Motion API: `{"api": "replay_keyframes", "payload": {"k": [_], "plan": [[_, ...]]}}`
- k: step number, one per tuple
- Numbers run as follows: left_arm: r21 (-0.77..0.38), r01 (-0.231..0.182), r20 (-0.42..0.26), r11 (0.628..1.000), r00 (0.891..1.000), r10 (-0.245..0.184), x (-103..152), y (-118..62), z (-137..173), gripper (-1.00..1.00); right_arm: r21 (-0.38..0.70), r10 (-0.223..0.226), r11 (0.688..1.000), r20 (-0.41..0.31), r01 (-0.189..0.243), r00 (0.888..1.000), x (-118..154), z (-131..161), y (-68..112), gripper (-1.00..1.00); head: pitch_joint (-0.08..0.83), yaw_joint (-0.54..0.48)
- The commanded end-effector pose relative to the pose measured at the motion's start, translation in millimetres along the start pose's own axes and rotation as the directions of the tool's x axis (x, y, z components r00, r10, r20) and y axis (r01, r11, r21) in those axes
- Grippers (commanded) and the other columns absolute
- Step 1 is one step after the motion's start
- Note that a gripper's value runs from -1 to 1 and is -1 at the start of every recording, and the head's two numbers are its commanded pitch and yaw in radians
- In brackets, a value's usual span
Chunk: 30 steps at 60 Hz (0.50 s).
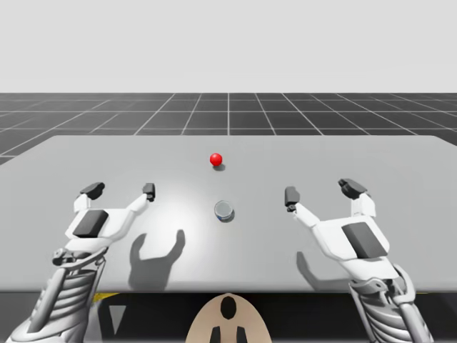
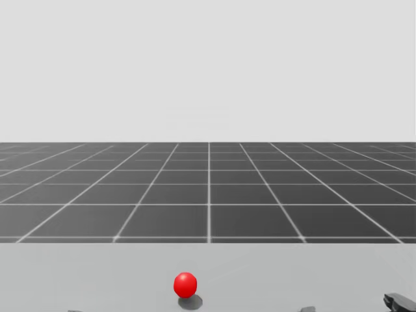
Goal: Watch the red light. When it turns green, pick up the object.
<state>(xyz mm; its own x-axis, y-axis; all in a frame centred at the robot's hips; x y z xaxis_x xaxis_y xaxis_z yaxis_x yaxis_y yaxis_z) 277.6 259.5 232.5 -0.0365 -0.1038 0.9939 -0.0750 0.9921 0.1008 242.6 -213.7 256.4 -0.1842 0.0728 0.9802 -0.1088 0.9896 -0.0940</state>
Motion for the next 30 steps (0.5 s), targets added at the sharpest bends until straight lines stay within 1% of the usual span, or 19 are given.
{"api": "replay_keyframes", "payload": {"k": [1, 2, 5, 8, 10, 20, 22, 25, 26, 30], "plan": [[0.012, -0.007, -0.018, 1.000, 1.000, 0.007, 0.5, 3.1, 2.5, -1.00, -0.065, -0.045, 0.997, -0.009, 0.044, 0.999, 0.8, 6.5, 5.0, -1.00, 0.021, 0.00], [0.012, -0.007, -0.018, 1.000, 1.000, 0.008, 0.5, 3.1, 2.5, -1.00, -0.062, -0.040, 0.997, -0.008, 0.040, 0.999, 0.9, 6.5, 4.8, -1.00, 0.021, 0.00], [0.012, -0.006, -0.019, 1.000, 1.000, 0.007, 0.3, 3.0, 2.4, -1.00, -0.035, -0.050, 0.998, -0.004, 0.049, 0.999, 1.9, 5.3, 3.5, -1.00, 0.026, 0.00], [0.010, -0.006, -0.022, 1.000, 1.000, 0.006, 0.2, 3.0, 2.4, -1.00, -0.035, -0.036, 0.999, 0.000, 0.036, 0.999, 2.1, 4.9, 3.0, -1.00, 0.039, 0.00], [0.008, -0.005, -0.024, 1.000, 1.000, 0.006, 0.1, 3.0, 2.4, -1.00, -0.034, -0.036, 0.999, -0.004, 0.035, 0.999, 2.1, 4.8, 2.9, -1.00, 0.050, 0.00], [0.005, -0.001, -0.035, 1.000, 0.999, 0.001, -0.6, 2.5, 2.4, -1.00, -0.038, 0.016, 0.999, -0.013, -0.016, 1.000, -1.1, 3.3, 5.1, -1.00, 0.164, 0.02], [0.004, 0.000, -0.037, 1.000, 0.999, 0.000, -0.8, 2.5, 2.2, -1.00, -0.041, 0.018, 0.999, -0.011, -0.019, 1.000, -1.2, 3.1, 5.1, -1.00, 0.200, 0.02], [0.003, 0.002, -0.038, 1.000, 0.999, -0.002, -0.9, 2.5, 2.0, -1.00, -0.047, 0.016, 0.999, -0.008, -0.016, 1.000, -1.1, 2.8, 5.0, -1.00, 0.225, 0.03], [0.003, 0.003, -0.038, 1.000, 0.999, -0.003, -1.0, 2.5, 1.9, -1.00, -0.053, 0.016, 0.998, -0.003, -0.016, 1.000, -1.1, 2.7, 4.9, -1.00, 0.250, 0.03], [0.002, 0.007, -0.038, 1.000, 0.999, -0.007, -1.2, 2.4, 1.7, -1.00, -0.058, 0.011, 0.998, 0.002, -0.011, 1.000, -1.3, 2.5, 4.9, -1.00, 0.288, 0.04]]}}
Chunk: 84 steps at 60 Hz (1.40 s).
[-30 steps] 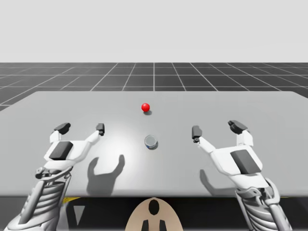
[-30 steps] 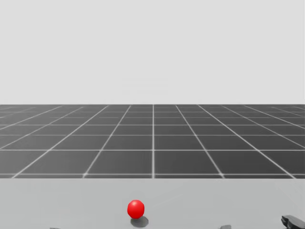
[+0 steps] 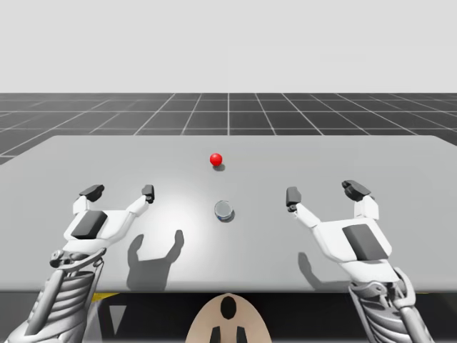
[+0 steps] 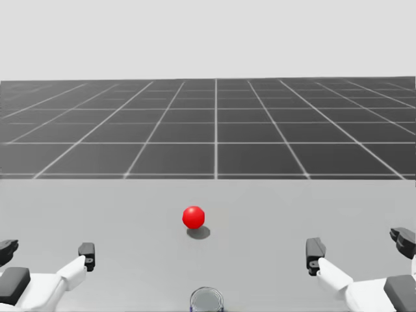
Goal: Watch the red light. When it turns green, pick up the object.
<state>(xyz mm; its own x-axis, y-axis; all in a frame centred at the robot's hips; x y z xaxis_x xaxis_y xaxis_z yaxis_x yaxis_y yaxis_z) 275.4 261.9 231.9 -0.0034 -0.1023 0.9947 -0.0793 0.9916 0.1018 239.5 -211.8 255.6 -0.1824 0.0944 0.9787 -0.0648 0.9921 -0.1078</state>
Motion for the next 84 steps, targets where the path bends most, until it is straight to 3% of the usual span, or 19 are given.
{"api": "replay_keyframes", "payload": {"k": [1, 18, 35, 84], "plan": [[-0.002, 0.008, -0.004, 1.000, 1.000, -0.008, -0.5, 0.0, -0.5, -1.00, -0.017, -0.012, 1.000, 0.008, 0.012, 1.000, -1.3, -0.3, 2.6, -1.00, 0.303, 0.04], [-0.004, 0.018, 0.001, 1.000, 1.000, -0.018, -0.9, 0.0, -0.7, -1.00, -0.015, -0.007, 1.000, 0.016, 0.007, 1.000, -2.2, -0.1, 3.1, -1.00, 0.423, 0.05], [-0.007, 0.022, 0.040, 1.000, 0.999, -0.021, 1.1, -0.5, 1.1, -1.00, -0.017, -0.011, 1.000, 0.015, 0.011, 1.000, -2.0, -0.5, 2.7, -1.00, 0.412, 0.05], [-0.011, 0.033, 0.049, 0.999, 0.998, -0.033, 0.2, -2.3, 2.4, -1.00, -0.016, -0.012, 1.000, 0.009, 0.012, 1.000, -1.9, -1.1, 2.7, -1.00, 0.416, 0.06]]}}
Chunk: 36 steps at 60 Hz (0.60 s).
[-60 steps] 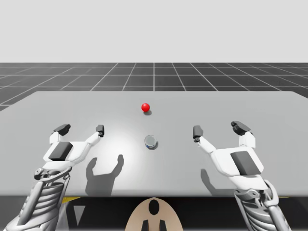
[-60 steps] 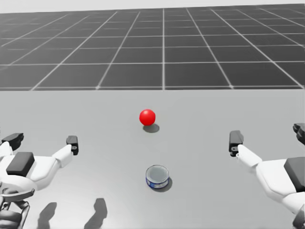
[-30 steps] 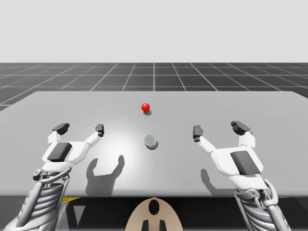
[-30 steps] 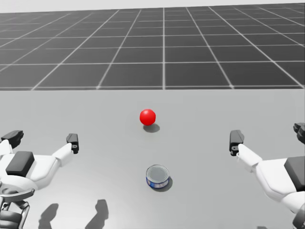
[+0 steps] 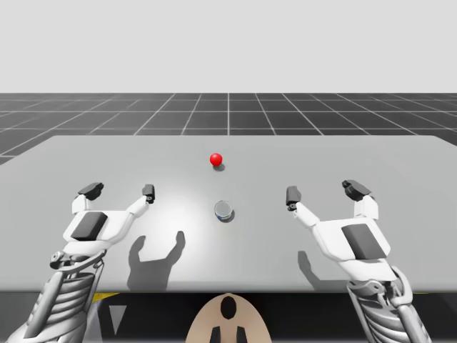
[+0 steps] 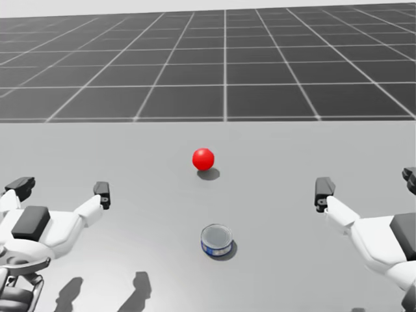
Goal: Watch the red light. When it turns green, pick up the object.
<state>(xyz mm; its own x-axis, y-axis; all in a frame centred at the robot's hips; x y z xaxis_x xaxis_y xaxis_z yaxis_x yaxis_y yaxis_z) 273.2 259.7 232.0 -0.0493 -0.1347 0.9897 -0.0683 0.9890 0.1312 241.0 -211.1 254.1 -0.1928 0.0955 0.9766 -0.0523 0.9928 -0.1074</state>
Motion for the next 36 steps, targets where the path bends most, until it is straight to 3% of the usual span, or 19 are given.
{"api": "replay_keyframes", "payload": {"k": [1, 36], "plan": [[0.000, 0.005, 0.000, 1.000, 1.000, -0.005, -0.3, -0.3, 0.1, -1.00, -0.003, -0.013, 1.000, -0.001, 0.013, 1.000, -0.1, 0.2, 1.9, -1.00, 0.417, 0.06], [-0.006, 0.012, -0.004, 1.000, 1.000, -0.012, -1.6, -1.3, 0.0, -1.00, -0.003, -0.003, 1.000, 0.003, 0.003, 1.000, 0.7, 1.2, 2.4, -1.00, 0.423, 0.07]]}}
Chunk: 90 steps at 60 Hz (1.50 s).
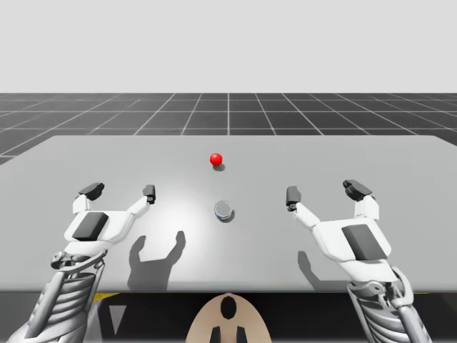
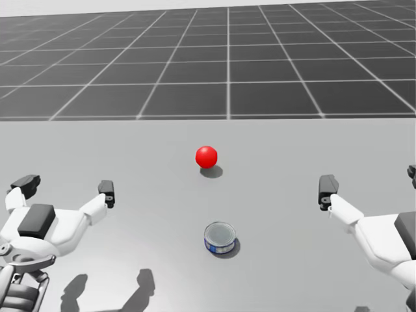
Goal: Watch the red light. When it turns green, pick up the object.
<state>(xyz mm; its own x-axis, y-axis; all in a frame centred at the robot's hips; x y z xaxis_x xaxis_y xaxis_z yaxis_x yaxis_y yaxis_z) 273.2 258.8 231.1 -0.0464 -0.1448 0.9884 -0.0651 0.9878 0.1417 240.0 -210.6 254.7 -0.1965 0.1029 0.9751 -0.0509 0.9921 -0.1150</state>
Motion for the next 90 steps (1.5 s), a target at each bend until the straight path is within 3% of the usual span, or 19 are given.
{"api": "replay_keyframes", "payload": {"k": [1, 90], "plan": [[-0.002, 0.002, -0.002, 1.000, 1.000, -0.002, -0.9, -0.5, -0.1, -1.00, -0.003, -0.010, 1.000, 0.000, 0.010, 1.000, -0.1, 0.4, 1.9, -1.00, 0.423, 0.07], [-0.005, 0.018, -0.002, 1.000, 1.000, -0.018, -1.4, -2.6, 0.5, -1.00, -0.007, -0.002, 1.000, -0.003, 0.002, 1.000, -1.8, -0.3, 1.2, -1.00, 0.424, 0.08]]}}
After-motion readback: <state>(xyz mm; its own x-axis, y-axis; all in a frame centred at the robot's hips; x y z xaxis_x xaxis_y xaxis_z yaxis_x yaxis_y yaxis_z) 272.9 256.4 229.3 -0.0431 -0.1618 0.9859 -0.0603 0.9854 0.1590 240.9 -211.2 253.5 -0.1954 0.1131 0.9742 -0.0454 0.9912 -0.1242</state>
